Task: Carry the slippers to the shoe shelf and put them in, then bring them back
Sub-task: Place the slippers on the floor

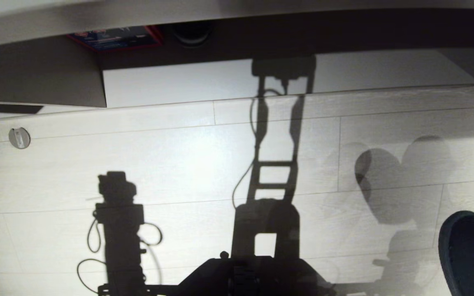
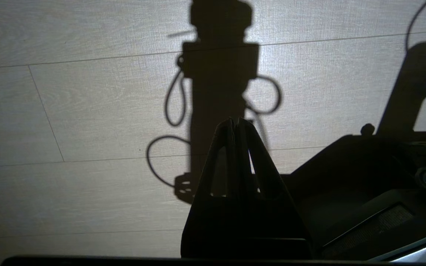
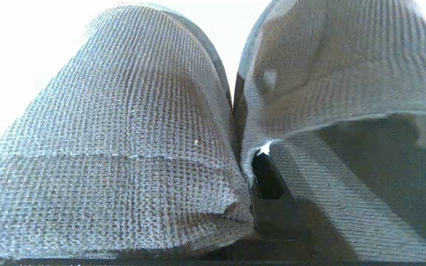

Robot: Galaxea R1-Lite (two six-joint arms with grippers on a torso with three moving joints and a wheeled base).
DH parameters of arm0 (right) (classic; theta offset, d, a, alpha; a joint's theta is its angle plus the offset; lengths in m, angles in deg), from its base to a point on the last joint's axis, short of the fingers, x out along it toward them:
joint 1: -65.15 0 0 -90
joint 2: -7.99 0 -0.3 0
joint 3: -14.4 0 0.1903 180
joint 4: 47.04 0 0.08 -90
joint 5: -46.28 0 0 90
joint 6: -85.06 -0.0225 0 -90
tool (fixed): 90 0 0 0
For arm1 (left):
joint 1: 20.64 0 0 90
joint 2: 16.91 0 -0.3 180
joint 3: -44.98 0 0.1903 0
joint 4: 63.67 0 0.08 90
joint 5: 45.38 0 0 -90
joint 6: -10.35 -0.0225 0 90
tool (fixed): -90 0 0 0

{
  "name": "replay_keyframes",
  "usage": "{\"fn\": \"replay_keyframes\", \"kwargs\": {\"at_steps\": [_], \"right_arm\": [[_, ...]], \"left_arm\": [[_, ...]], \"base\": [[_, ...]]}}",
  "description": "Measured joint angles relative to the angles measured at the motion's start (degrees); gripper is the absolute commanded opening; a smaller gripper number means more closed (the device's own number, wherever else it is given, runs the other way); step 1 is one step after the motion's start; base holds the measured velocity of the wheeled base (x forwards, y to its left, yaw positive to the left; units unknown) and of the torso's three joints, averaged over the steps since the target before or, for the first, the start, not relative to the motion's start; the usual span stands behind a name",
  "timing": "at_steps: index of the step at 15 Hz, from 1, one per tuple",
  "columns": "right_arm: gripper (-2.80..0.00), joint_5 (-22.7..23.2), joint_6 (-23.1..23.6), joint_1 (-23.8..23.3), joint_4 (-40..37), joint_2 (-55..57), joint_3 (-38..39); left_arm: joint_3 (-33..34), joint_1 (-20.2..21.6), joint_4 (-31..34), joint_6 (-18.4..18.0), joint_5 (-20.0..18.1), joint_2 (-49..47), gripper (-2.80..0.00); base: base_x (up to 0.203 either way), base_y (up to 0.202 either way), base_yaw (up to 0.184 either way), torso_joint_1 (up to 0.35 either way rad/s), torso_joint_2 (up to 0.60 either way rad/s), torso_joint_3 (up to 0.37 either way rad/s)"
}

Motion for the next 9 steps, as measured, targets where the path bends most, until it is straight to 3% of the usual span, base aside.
{"fn": "replay_keyframes", "kwargs": {"at_steps": [6, 9], "right_arm": [[-2.80, 0.58, 1.35, -1.01, -18.30, -10.31, 0.22], [-2.80, 0.56, 1.02, -1.07, -21.11, -12.33, 0.16]], "left_arm": [[0.00, 0.00, -0.02, -0.01, 0.00, 0.00, -2.80], [0.00, 0.00, -0.05, 0.00, 0.00, 0.00, -2.80]], "base": [[0.000, 0.000, 0.000, 0.000, 0.00, 0.000], [0.000, 0.000, 0.000, 0.000, 0.00, 0.000]]}}
